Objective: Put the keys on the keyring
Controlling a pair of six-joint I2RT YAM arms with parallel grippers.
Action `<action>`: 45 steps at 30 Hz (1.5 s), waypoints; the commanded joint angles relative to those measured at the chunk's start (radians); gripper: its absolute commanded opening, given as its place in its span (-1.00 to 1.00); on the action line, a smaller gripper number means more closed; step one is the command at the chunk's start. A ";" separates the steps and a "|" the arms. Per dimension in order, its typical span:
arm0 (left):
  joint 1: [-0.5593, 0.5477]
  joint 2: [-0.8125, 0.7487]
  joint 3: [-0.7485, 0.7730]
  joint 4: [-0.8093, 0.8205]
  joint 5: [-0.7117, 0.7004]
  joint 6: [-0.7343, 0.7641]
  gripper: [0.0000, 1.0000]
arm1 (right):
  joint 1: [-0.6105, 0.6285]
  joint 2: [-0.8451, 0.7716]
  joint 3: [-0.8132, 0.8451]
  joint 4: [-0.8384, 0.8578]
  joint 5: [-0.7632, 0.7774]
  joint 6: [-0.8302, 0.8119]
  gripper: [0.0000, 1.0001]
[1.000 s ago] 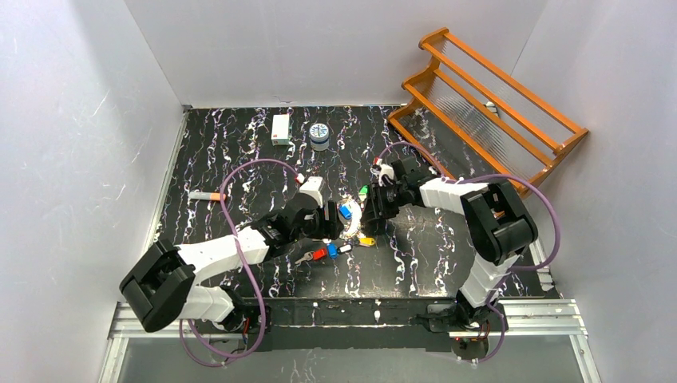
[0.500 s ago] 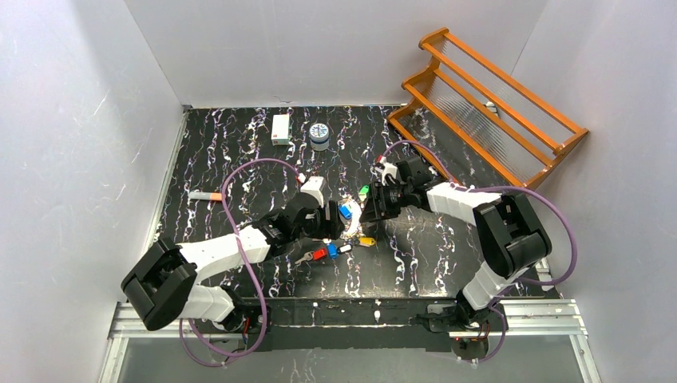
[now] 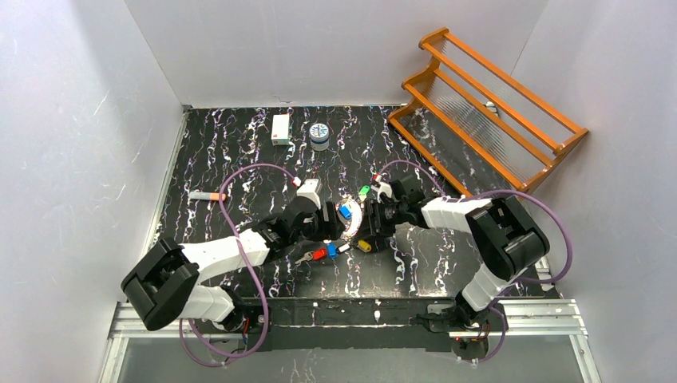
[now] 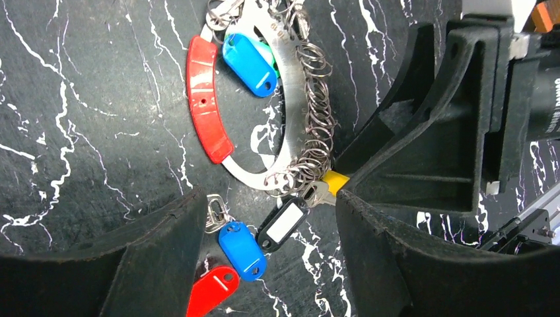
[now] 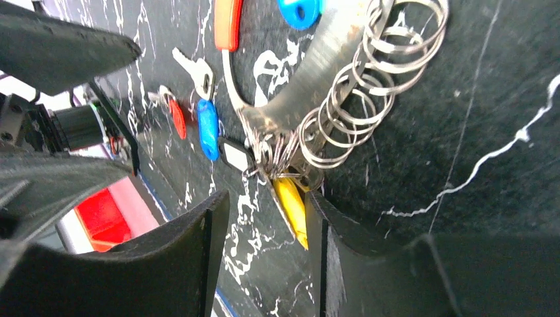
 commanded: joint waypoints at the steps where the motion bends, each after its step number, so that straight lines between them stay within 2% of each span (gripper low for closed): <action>1: 0.003 -0.033 -0.017 0.030 -0.018 -0.038 0.39 | 0.002 0.027 0.024 0.108 0.058 0.047 0.08; 9: 0.003 -0.076 -0.042 0.012 -0.037 -0.040 0.40 | 0.000 0.046 0.202 0.011 0.280 -0.022 0.09; 15: 0.004 -0.085 -0.061 0.015 -0.038 -0.051 0.40 | -0.016 0.045 0.256 -0.022 0.398 -0.037 0.12; 25: 0.004 -0.092 -0.068 0.010 -0.047 -0.038 0.40 | -0.022 -0.035 0.172 -0.036 0.306 -0.080 0.11; 33: 0.004 -0.089 -0.067 0.015 -0.042 -0.026 0.39 | -0.022 -0.084 0.062 -0.002 0.111 -0.048 0.04; 39: 0.004 -0.075 -0.066 0.033 -0.019 -0.035 0.37 | -0.019 -0.030 0.021 0.104 0.016 0.025 -0.15; 45: 0.004 -0.084 -0.073 0.034 -0.012 -0.041 0.36 | -0.014 0.046 0.083 0.130 0.006 0.041 -0.27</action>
